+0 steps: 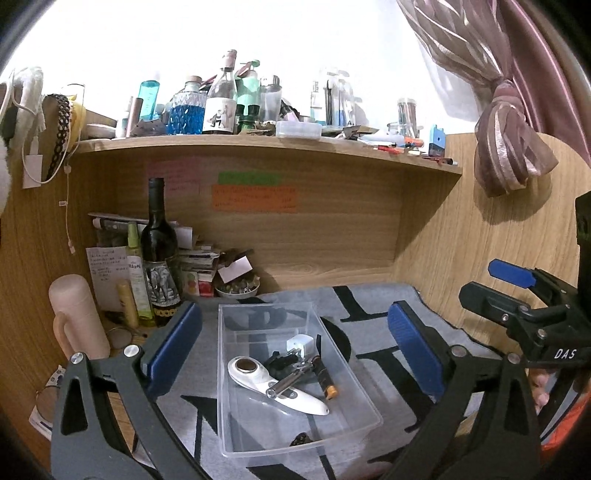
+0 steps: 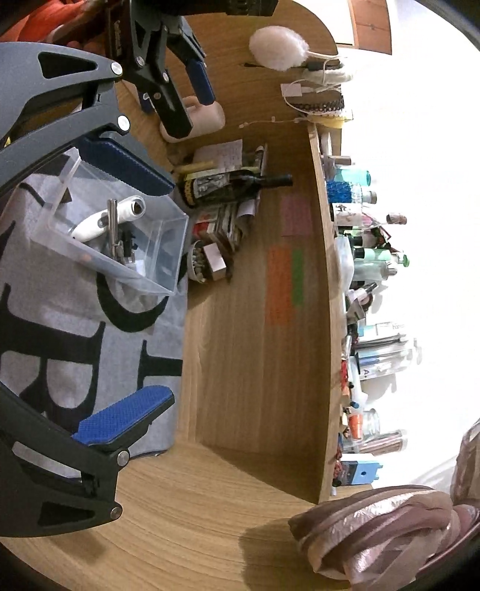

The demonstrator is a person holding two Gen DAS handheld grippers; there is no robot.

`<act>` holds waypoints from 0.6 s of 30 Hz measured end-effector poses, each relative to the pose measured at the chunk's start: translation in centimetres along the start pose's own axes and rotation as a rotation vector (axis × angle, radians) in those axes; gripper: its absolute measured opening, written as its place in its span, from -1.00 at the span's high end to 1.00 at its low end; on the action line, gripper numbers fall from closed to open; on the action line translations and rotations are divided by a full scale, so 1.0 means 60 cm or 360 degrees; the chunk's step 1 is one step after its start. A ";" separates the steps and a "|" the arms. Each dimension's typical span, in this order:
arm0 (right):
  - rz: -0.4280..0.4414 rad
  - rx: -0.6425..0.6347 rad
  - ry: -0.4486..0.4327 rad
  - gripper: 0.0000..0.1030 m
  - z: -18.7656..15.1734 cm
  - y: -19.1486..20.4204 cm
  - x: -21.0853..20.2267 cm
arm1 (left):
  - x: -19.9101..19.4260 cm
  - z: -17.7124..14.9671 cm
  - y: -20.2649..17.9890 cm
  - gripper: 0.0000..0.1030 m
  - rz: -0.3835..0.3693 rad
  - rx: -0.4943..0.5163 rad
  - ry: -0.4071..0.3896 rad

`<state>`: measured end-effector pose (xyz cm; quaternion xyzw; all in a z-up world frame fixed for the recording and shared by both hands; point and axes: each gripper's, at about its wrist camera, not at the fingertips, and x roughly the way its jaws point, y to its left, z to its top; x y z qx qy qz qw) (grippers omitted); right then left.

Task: Organize rigid objects

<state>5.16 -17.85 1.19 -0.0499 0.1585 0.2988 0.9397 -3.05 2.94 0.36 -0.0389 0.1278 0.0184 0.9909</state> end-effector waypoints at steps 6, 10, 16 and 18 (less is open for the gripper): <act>-0.0008 -0.0008 0.0002 -1.00 -0.003 0.005 -0.002 | -0.002 0.000 0.001 -0.98 0.0000 -0.0008 -0.0008; -0.0010 -0.0008 0.0001 -1.00 -0.004 0.005 -0.002 | -0.002 -0.002 0.002 -0.99 -0.0002 -0.0011 -0.0004; -0.0017 -0.0007 0.0004 -1.00 -0.005 0.003 0.001 | -0.002 -0.002 0.001 -0.99 0.0000 -0.0010 -0.0005; -0.0020 -0.0007 0.0003 -1.00 -0.005 0.003 0.002 | -0.001 -0.002 0.001 -0.99 -0.0002 -0.0007 -0.0007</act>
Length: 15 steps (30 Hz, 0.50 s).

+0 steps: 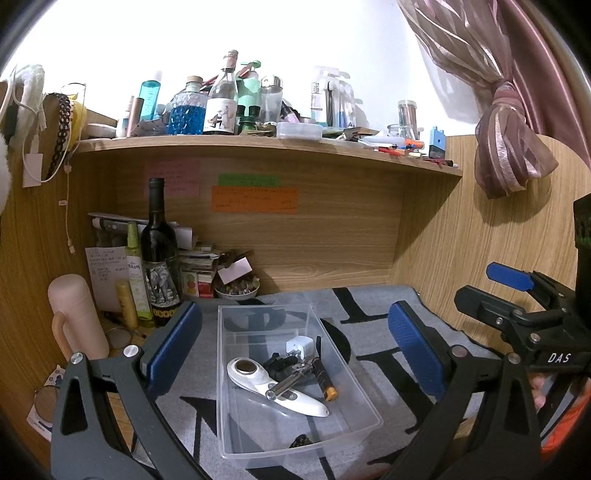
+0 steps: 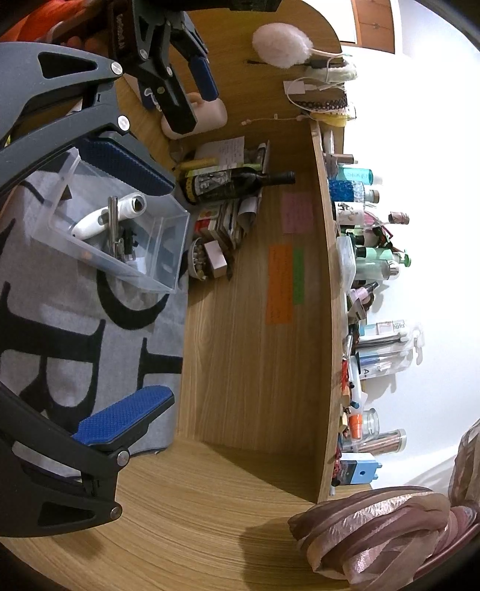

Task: Organize rigid objects

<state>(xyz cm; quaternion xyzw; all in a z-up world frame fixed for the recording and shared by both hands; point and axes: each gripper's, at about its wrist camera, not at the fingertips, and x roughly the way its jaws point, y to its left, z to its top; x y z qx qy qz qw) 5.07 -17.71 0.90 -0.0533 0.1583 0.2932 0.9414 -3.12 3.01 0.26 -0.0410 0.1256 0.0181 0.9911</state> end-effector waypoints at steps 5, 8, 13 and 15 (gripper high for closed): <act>-0.0001 0.0002 -0.0001 -1.00 0.001 -0.001 0.001 | 0.004 0.001 -0.001 -0.99 -0.0005 0.0002 -0.0004; 0.0001 0.0002 0.0000 -1.00 0.000 -0.001 0.001 | 0.004 0.001 -0.001 -0.99 -0.0003 0.0003 -0.0004; -0.0004 0.0002 0.0000 -1.00 0.000 0.000 0.001 | 0.004 0.001 -0.001 -0.99 -0.0004 0.0004 -0.0007; -0.0004 0.0003 0.0001 -1.00 0.000 0.000 0.001 | 0.003 0.001 -0.001 -0.99 -0.0004 0.0004 -0.0005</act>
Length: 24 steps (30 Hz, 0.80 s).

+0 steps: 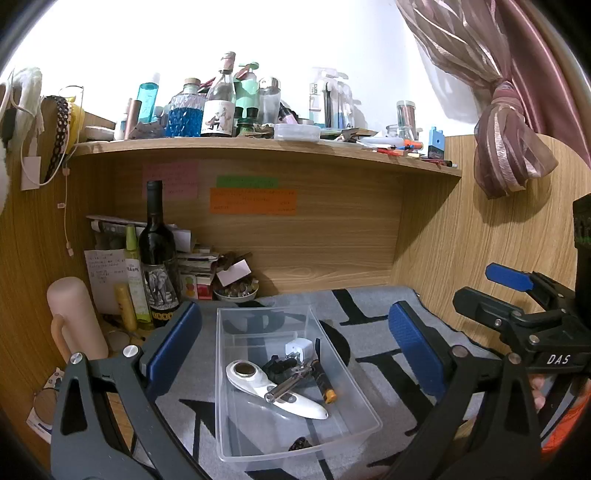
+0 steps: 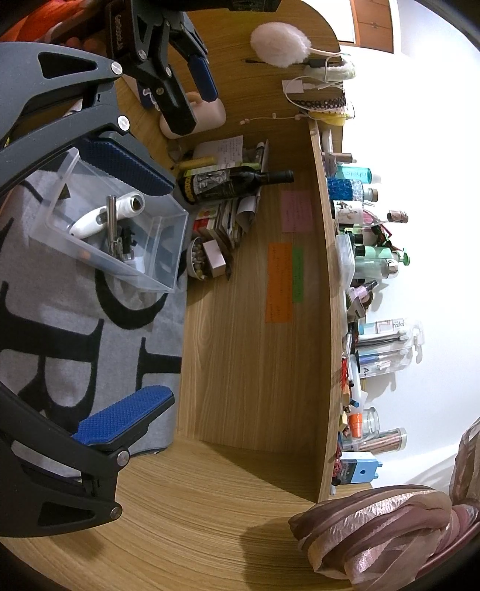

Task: Organize rigid objects

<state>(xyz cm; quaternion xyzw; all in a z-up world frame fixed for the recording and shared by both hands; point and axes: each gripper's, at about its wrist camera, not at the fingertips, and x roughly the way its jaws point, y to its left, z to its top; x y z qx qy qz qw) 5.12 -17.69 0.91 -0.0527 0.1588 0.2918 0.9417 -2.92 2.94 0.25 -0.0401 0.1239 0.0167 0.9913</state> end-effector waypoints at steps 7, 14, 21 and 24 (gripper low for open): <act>0.0002 0.0000 -0.0003 -1.00 0.001 -0.001 0.000 | 0.002 0.001 -0.001 -0.99 -0.0002 0.0004 -0.0001; -0.0003 0.0002 -0.0004 -1.00 0.001 0.000 0.000 | 0.002 0.001 -0.001 -0.99 -0.0002 0.0003 0.0001; -0.0006 0.0001 -0.0004 -1.00 0.001 0.001 0.000 | 0.005 0.005 -0.005 -0.99 -0.0025 -0.0002 0.0000; -0.0007 0.0003 -0.0003 -1.00 0.001 0.001 0.000 | 0.005 0.006 -0.009 -0.99 -0.0033 0.0003 -0.0007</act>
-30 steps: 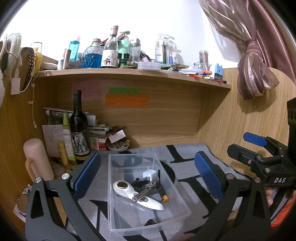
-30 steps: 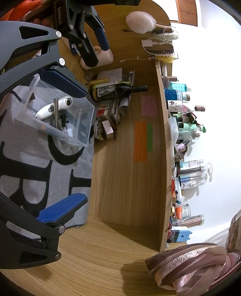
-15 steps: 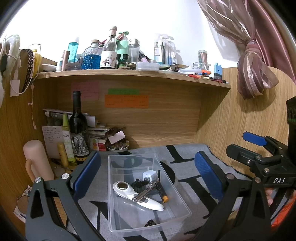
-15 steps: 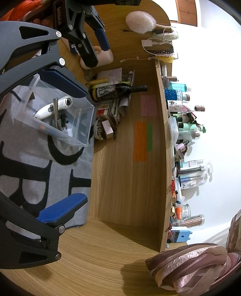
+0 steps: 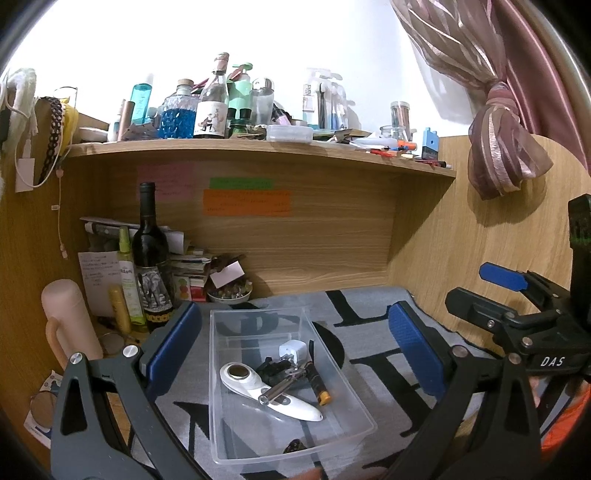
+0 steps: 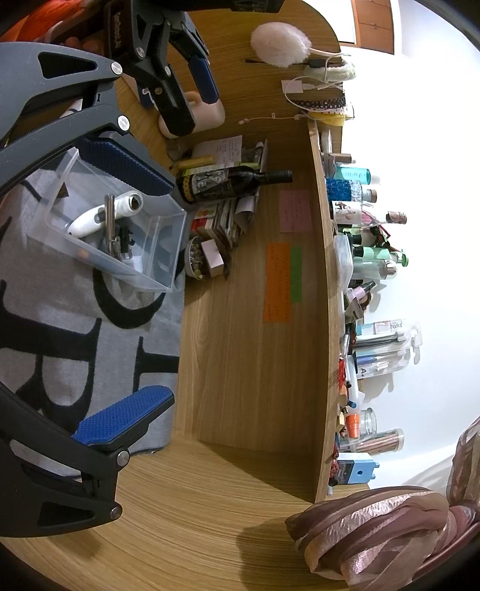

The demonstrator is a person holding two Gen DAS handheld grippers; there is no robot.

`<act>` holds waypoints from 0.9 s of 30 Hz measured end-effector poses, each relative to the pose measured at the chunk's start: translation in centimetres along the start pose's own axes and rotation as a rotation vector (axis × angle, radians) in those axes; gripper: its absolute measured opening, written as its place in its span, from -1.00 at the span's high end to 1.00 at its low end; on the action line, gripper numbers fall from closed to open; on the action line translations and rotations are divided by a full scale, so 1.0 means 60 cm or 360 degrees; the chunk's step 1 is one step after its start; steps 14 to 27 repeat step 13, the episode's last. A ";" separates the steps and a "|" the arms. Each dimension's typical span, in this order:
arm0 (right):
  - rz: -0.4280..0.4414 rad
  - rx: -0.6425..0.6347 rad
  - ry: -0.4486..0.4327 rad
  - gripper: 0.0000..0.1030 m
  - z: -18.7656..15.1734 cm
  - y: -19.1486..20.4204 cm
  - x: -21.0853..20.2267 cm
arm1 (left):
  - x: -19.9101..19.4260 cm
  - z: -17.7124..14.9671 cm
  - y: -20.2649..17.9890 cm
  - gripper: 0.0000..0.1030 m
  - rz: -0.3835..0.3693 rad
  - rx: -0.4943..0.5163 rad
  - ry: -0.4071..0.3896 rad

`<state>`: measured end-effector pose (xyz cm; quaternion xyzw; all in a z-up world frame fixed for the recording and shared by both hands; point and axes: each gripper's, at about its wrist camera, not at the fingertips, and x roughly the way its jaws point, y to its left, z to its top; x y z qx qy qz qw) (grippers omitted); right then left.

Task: Organize rigid objects

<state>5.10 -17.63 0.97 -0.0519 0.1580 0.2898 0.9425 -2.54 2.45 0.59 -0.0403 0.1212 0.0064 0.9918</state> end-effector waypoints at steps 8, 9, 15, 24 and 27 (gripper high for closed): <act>0.0002 -0.0001 0.0002 -1.00 0.001 0.000 0.002 | 0.000 -0.003 -0.006 -0.99 -0.0020 0.0039 0.0008; 0.0002 -0.0002 0.0004 -1.00 0.002 -0.001 0.003 | 0.000 -0.003 -0.005 -0.99 -0.0023 0.0034 0.0008; 0.0004 -0.0004 0.0007 -1.00 0.004 -0.004 0.006 | 0.001 -0.003 0.001 -0.99 -0.0021 0.0005 0.0009; 0.0004 -0.0004 0.0007 -1.00 0.004 -0.004 0.006 | 0.001 -0.003 0.001 -0.99 -0.0021 0.0005 0.0009; 0.0004 -0.0004 0.0007 -1.00 0.004 -0.004 0.006 | 0.001 -0.003 0.001 -0.99 -0.0021 0.0005 0.0009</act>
